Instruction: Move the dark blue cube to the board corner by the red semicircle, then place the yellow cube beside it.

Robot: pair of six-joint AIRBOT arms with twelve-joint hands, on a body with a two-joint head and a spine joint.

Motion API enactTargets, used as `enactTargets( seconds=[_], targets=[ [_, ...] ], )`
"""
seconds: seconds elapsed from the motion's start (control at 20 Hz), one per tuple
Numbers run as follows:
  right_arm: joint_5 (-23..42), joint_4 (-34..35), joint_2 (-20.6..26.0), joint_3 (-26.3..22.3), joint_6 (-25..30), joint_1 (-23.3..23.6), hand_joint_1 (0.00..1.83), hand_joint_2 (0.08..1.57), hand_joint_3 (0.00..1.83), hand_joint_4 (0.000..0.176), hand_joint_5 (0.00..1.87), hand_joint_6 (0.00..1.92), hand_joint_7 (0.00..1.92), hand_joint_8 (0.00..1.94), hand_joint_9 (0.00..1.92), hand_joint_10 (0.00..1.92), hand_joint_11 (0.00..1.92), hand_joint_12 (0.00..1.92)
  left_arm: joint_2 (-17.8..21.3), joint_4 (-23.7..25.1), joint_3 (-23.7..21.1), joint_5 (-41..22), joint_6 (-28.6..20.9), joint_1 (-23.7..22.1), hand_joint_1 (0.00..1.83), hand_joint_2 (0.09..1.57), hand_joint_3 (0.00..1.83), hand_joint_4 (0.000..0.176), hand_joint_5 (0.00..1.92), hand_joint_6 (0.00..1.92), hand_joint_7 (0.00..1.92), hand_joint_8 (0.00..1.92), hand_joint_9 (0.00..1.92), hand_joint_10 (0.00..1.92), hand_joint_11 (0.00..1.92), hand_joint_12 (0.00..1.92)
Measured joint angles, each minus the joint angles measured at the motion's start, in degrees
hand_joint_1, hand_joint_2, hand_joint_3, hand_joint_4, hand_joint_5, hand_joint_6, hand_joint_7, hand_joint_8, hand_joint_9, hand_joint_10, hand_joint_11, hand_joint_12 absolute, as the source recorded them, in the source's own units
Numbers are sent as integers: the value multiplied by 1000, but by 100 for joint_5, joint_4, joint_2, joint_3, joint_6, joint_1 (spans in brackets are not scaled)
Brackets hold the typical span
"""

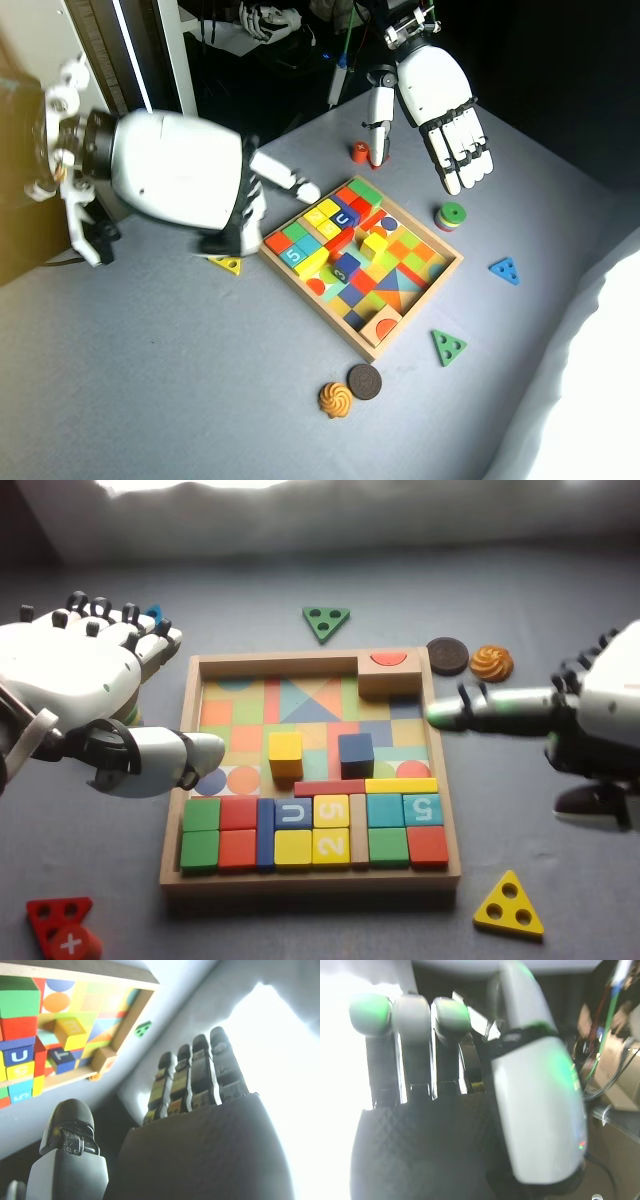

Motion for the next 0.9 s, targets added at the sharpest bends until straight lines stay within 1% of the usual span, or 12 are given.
enactTargets(
  seconds=[0.05, 0.1, 0.15, 0.25, 0.3, 0.35, 0.55, 0.6, 0.75, 0.8, 0.85, 0.9],
  targets=[
    [70, 17, -116, 52, 4, 24, 1816, 1154, 0, 24, 14, 0, 1473, 1941, 1653, 1921, 1797, 1921, 0, -2, 0, -2, -2, 0, 0, 1219, 5, 0, 0, 0, 0, 0, 0, 0, 7, 3],
    [109, 28, -297, 151, 9, 24, 1828, 1145, 0, 17, 2, 0, 1476, 1941, 1656, 1921, 1763, 1921, 2, -22, 0, -9, 0, 0, 0, 1217, 4, 0, 0, 0, 0, 0, 0, 0, 13, 6],
    [83, -2, -444, 247, 20, 24, 1829, 1135, 0, 0, 0, 0, 1470, 1941, 1651, 1921, 1657, 1921, 2, -55, 0, -26, 2, 0, 0, 1219, 5, 0, 0, 0, 0, 0, 0, 0, 20, 10],
    [35, -33, -761, 525, 57, 13, 1824, 1111, 0, 0, 0, 0, 1434, 1941, 1611, 1921, 1597, 1921, 2, -96, 0, -46, 9, 0, 0, 1220, 5, 0, 7, 2, 1, 0, 0, 0, 32, 17],
    [31, -192, -874, 702, 238, 13, 1830, 1109, 0, 0, 0, 0, 1417, 1941, 1586, 1921, 1609, 1921, 2, -96, 0, -50, 9, 0, 0, 1222, 5, 0, 4, 1, 0, 0, 0, 0, 34, 18],
    [31, -680, -951, 927, 846, 17, 1823, 1115, 0, 0, 0, 0, 1422, 1941, 1589, 1921, 1639, 1921, 2, -101, 0, -55, 9, 2, 0, 1222, 5, 0, 12, 4, 3, 1, 0, 0, 46, 24],
    [-13, -1443, -1121, 1185, 1300, 203, 1831, 1142, 0, 0, 0, 0, 1469, 1941, 1627, 1921, 1689, 1921, 2, -131, 0, -68, 11, 31, 0, 1229, 6, 0, 7, 1, 0, 0, 0, 0, 31, 23],
    [26, -1744, -1209, 1263, 1547, 286, 1831, 1195, 0, 27, 0, 0, 1482, 1941, 1637, 1921, 1710, 1921, 2, -127, 0, -68, 11, 31, 0, 1229, 6, 0, 1, 0, 0, 0, 0, 0, 26, 22],
    [94, -2409, -1497, 1482, 2127, 341, 1831, 1215, 0, 48, 39, 14, 1447, 1941, 1608, 1921, 1708, 1921, 2, -151, 0, -81, 13, 31, 0, 1225, 3, 0, 23, 9, 7, 3, 10, 4, 39, 32],
    [85, -2583, -1585, 1574, 2273, 343, 1808, 1220, 0, 39, 46, 15, 1444, 1941, 1604, 1921, 1700, 1921, 2, -151, 0, -92, 11, 31, 0, 1230, 5, 0, 24, 9, 3, 1, 6, 2, 40, 34],
    [66, -2820, -1659, 1674, 2430, 380, 1826, 1215, 0, 17, 50, 14, 1488, 1941, 1654, 1921, 1760, 1921, 2, -149, 0, -90, 11, 31, 0, 1232, 5, 0, 16, 5, 0, 0, 0, 0, 33, 32],
    [70, -2896, -1731, 1768, 2479, 382, 1830, 1203, 0, 12, 51, 11, 1527, 1941, 1684, 1921, 1788, 1921, 2, -151, 0, -90, 11, 31, 0, 1231, 5, 0, 15, 4, 0, 0, 0, 0, 26, 31]
  ],
)
